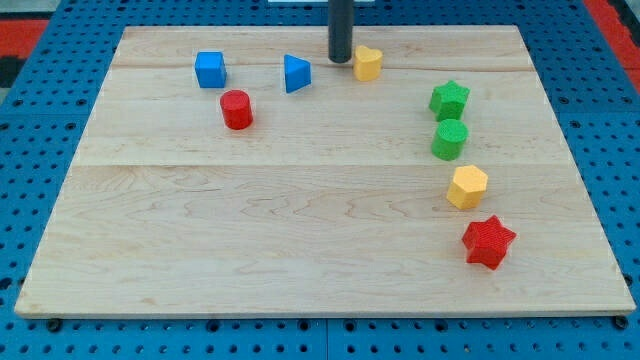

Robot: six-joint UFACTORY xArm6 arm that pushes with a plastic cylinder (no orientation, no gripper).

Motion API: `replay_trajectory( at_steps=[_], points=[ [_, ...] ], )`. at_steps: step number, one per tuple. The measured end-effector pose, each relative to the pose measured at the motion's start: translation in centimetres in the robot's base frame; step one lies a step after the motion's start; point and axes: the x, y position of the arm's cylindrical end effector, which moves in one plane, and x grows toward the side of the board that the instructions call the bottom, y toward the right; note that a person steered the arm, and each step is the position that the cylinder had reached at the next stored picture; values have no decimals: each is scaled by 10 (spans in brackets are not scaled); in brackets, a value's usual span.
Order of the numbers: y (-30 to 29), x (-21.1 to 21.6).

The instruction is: Move the yellow heart to the top right of the green star

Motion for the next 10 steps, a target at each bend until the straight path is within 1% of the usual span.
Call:
replay_trajectory(
  at_steps=[1, 2, 3, 4, 5, 6, 7, 9, 10],
  points=[
    [6, 21],
    [14, 32],
    [41, 28],
    [36, 13],
    [15, -15],
    [27, -18],
    [36, -10],
    [65, 20],
    [80, 20]
  ],
)
